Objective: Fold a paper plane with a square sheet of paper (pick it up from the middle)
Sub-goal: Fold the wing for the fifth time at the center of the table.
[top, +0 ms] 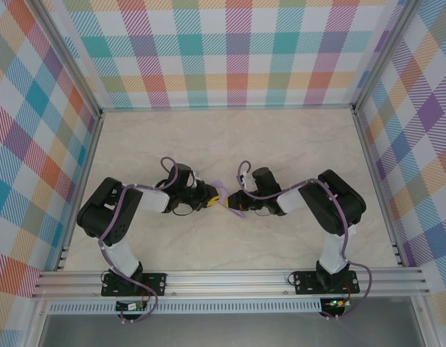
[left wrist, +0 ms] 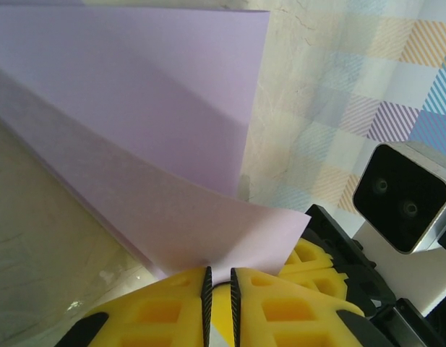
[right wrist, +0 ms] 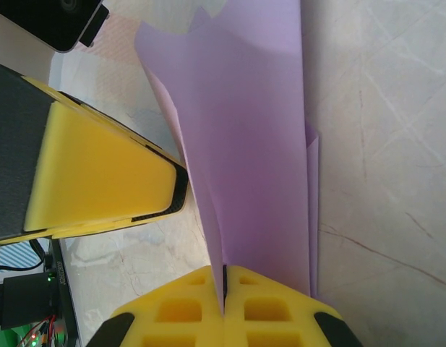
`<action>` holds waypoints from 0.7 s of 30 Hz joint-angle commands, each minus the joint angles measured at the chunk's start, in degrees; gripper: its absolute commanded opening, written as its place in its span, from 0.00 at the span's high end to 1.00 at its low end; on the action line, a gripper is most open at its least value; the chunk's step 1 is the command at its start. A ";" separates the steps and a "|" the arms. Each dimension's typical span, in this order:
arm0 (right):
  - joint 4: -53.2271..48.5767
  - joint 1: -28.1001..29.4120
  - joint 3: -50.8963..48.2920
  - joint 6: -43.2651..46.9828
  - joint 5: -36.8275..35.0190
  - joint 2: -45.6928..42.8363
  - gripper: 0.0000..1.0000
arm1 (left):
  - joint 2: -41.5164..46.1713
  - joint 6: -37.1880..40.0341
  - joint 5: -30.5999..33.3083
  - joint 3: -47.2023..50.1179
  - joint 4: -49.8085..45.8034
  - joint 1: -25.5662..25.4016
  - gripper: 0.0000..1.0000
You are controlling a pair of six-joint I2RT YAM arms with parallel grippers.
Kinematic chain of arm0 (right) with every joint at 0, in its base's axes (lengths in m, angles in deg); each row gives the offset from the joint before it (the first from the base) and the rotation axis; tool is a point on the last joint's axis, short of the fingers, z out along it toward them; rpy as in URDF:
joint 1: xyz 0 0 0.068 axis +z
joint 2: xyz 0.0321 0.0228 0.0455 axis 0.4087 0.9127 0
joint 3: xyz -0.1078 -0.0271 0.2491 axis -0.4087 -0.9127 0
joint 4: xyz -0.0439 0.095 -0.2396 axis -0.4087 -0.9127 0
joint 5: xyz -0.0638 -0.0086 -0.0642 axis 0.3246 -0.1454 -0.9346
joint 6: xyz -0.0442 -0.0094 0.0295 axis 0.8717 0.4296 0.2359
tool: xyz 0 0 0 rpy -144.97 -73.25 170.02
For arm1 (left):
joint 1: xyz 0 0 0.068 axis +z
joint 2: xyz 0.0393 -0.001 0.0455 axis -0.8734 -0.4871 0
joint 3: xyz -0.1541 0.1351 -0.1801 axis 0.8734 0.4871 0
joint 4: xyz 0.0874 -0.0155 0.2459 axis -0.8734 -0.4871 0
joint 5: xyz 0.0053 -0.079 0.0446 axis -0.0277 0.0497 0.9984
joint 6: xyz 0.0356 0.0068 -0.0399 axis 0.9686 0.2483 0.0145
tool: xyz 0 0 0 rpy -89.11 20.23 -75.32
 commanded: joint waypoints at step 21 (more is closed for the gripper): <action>-6.24 -0.38 2.43 0.72 0.93 0.28 0.91 | -4.81 4.03 2.36 -2.35 -4.56 -1.05 0.89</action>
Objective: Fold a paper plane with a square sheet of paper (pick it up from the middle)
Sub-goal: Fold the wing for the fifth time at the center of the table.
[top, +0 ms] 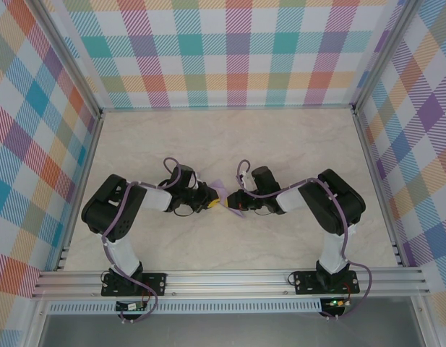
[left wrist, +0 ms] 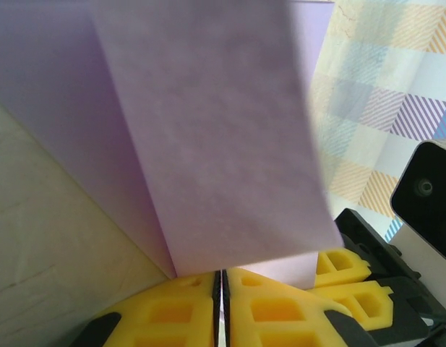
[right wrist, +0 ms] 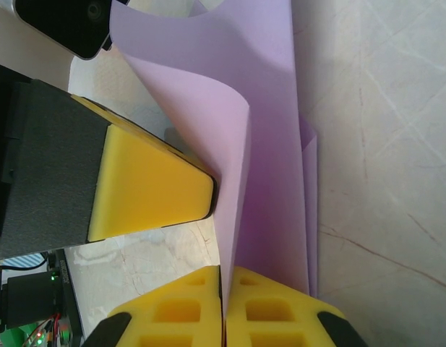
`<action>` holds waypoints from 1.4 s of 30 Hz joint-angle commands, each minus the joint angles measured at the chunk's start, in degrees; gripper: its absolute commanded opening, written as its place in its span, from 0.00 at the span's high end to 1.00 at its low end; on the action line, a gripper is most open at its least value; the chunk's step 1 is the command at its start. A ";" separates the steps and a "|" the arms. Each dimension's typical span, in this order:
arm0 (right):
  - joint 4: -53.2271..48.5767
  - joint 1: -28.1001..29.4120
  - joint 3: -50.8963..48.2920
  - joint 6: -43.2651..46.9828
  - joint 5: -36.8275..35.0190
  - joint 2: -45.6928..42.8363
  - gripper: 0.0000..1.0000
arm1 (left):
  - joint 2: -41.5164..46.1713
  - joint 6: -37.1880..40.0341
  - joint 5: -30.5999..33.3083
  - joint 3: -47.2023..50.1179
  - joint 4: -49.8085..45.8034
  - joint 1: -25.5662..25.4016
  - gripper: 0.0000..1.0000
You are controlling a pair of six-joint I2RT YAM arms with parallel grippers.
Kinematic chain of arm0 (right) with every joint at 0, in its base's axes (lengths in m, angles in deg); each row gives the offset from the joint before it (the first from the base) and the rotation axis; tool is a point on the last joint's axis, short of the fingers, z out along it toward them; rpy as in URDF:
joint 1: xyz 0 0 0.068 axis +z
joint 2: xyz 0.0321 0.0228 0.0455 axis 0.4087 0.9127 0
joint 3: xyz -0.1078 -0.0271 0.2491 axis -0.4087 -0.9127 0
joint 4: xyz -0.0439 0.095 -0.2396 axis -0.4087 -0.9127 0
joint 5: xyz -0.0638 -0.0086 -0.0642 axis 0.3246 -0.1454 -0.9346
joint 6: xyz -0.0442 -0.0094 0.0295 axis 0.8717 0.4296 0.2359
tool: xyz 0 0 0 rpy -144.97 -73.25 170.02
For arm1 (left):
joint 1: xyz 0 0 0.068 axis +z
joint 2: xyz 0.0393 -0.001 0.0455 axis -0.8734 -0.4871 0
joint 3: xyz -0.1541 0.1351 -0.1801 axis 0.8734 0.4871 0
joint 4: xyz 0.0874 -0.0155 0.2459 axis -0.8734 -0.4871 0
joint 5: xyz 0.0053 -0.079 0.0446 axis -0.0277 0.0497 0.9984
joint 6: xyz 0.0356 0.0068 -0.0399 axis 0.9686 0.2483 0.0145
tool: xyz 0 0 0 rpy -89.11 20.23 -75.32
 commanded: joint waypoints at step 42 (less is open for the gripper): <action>-24.73 -0.77 4.99 8.37 -0.15 -2.06 0.87 | -3.64 2.26 3.91 -5.61 -12.56 -0.90 0.92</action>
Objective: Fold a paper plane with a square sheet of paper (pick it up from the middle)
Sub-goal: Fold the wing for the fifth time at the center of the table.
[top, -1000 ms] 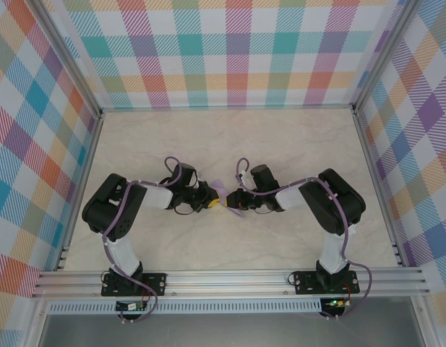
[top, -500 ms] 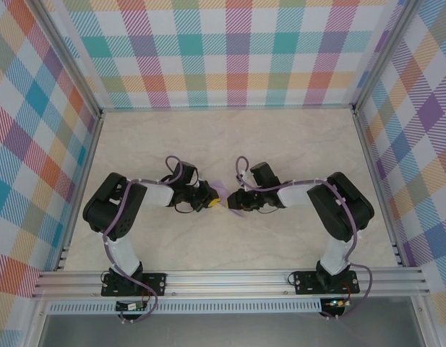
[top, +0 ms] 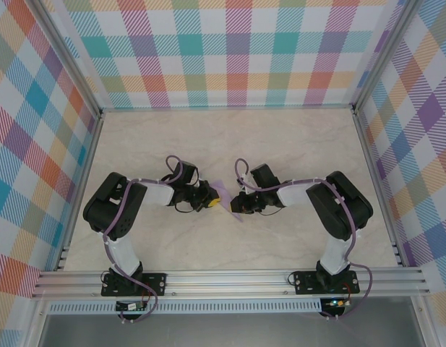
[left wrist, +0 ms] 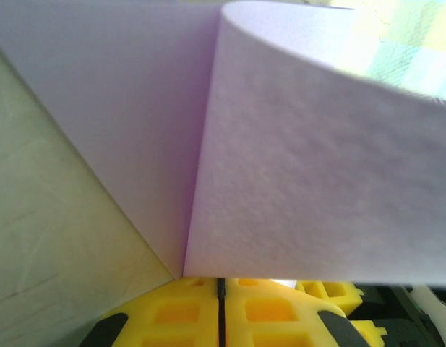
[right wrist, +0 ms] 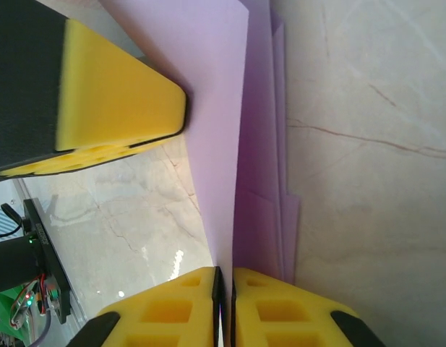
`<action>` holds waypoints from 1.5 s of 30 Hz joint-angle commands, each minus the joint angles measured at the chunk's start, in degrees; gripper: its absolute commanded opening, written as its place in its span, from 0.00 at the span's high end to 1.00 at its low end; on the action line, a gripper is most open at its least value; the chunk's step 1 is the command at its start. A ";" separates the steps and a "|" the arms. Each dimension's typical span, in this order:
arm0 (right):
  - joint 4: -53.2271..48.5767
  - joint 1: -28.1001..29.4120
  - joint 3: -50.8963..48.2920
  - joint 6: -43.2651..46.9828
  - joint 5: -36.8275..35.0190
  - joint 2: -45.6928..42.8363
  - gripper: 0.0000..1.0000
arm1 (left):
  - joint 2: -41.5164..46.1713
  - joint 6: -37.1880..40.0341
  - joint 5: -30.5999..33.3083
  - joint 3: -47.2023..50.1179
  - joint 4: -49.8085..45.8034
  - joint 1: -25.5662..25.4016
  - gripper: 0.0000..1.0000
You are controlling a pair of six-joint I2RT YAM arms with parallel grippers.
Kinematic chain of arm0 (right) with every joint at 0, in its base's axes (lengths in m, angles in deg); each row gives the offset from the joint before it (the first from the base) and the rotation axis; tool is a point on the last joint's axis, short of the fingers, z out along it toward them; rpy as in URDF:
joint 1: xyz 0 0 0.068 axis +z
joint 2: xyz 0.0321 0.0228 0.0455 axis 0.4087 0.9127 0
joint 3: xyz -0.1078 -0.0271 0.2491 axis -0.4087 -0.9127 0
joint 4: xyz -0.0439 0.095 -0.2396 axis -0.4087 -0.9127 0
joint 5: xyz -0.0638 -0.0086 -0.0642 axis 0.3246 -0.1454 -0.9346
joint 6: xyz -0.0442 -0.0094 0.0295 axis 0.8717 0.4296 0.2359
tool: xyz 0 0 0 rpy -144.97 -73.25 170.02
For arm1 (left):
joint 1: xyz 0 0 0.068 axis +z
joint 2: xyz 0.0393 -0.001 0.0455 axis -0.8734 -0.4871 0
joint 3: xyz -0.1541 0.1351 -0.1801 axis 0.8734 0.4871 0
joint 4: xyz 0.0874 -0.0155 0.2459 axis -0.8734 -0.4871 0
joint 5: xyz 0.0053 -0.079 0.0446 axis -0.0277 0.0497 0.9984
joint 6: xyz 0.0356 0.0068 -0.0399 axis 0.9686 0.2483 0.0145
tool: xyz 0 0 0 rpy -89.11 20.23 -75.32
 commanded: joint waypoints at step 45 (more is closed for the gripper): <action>-6.42 -0.64 1.34 -0.77 -0.10 1.07 0.84 | -1.86 5.13 5.99 -2.01 -3.75 -5.29 0.90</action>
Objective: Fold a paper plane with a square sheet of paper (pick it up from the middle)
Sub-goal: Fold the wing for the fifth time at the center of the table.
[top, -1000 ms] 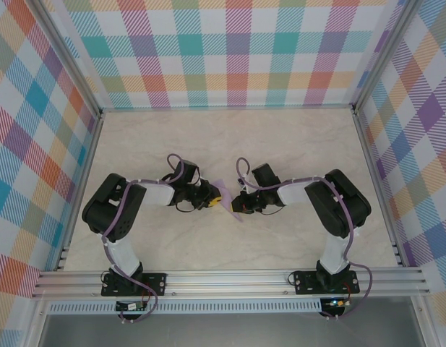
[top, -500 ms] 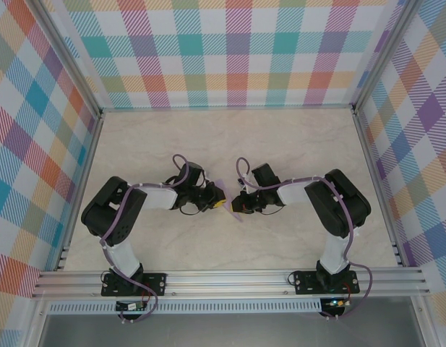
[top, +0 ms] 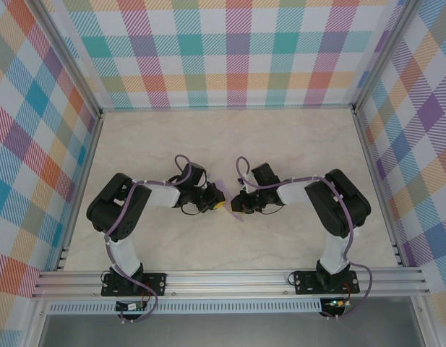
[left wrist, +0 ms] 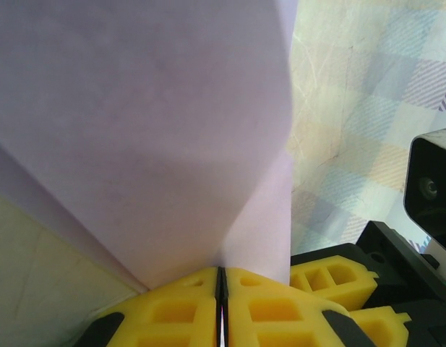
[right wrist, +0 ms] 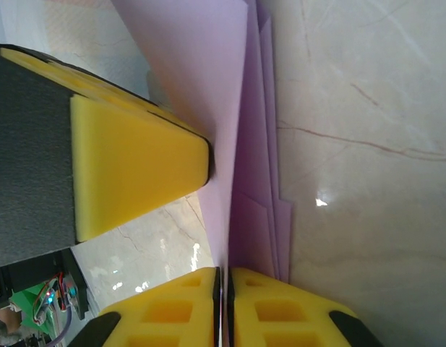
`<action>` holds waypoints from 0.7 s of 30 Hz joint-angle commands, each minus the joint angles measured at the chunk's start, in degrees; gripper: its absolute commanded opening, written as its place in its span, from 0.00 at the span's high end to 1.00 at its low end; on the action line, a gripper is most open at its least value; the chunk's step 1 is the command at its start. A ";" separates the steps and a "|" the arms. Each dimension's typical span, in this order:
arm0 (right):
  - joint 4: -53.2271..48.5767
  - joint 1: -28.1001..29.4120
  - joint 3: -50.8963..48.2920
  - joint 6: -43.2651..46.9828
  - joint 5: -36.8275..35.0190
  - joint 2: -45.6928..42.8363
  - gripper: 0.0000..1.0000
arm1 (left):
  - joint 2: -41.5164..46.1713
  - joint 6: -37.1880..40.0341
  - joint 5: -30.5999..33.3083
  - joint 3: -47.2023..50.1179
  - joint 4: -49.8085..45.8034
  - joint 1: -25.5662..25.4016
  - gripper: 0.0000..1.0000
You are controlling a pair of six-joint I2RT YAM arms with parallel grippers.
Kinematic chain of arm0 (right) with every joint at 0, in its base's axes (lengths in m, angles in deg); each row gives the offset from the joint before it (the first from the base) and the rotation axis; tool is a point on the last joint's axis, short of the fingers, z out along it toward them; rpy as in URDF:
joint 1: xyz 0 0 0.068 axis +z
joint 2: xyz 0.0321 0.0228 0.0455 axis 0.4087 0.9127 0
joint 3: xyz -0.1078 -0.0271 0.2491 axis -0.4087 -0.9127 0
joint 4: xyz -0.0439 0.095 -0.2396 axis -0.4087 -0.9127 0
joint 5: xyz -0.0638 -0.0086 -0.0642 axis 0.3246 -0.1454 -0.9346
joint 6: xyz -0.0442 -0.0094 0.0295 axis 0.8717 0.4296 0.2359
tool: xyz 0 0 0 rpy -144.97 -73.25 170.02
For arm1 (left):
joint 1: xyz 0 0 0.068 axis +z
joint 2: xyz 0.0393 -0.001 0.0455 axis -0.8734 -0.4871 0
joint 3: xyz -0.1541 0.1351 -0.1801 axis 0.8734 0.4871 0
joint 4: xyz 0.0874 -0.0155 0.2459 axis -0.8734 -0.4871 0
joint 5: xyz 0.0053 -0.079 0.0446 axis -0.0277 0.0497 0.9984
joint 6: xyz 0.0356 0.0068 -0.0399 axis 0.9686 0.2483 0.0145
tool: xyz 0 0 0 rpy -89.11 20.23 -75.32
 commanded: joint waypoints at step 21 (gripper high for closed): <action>-12.80 -0.36 0.52 2.37 -2.51 0.54 0.90 | -1.35 2.06 3.47 -0.39 -4.96 -0.79 0.90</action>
